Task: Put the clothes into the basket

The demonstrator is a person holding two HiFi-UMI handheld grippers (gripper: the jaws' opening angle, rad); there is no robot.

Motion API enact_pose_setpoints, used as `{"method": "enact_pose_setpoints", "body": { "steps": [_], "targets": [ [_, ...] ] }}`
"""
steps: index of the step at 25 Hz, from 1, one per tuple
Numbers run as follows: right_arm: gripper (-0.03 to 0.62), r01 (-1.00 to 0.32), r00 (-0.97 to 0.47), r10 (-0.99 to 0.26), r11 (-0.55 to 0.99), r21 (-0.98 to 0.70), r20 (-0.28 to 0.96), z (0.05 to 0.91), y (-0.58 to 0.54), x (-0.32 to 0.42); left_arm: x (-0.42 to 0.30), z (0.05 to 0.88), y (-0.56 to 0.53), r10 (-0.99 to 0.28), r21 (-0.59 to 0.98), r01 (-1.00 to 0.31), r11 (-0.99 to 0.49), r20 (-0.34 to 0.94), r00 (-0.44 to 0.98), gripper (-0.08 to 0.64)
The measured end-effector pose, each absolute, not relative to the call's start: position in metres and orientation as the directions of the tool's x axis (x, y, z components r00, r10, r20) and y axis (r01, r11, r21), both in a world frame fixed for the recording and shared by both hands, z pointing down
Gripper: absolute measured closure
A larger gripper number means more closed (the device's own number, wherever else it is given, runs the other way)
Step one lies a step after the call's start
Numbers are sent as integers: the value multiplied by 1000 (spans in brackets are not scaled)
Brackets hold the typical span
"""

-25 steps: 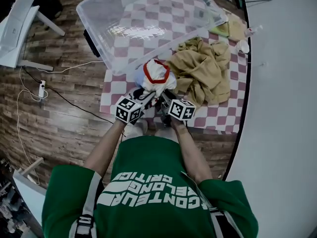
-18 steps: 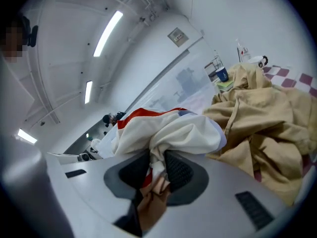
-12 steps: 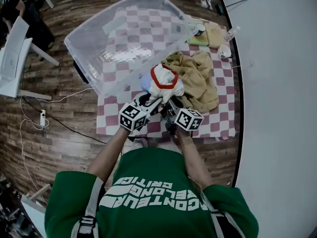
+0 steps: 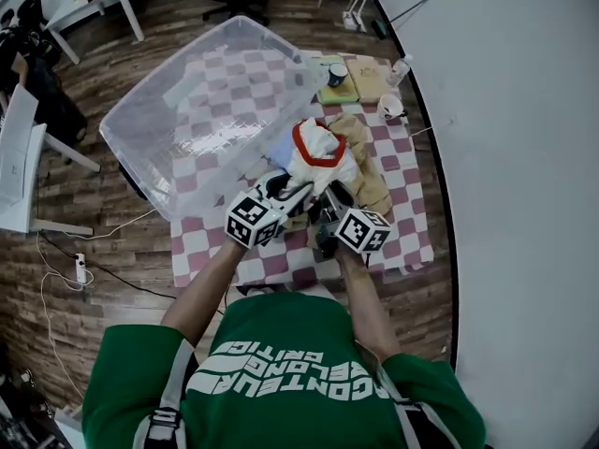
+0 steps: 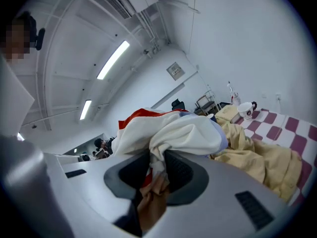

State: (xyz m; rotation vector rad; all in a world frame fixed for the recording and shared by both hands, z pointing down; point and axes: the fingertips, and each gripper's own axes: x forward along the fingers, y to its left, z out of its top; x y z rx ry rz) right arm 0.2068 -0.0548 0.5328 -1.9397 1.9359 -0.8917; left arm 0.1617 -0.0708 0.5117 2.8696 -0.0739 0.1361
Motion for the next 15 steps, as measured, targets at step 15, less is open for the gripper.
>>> {"method": "enact_pose_setpoints", "body": {
  "steps": [15],
  "targets": [
    [499, -889, 42, -998, -54, -454, 38, 401, -84, 289, 243, 385, -103, 1, 82, 3, -997, -33, 999, 416]
  ]
}}
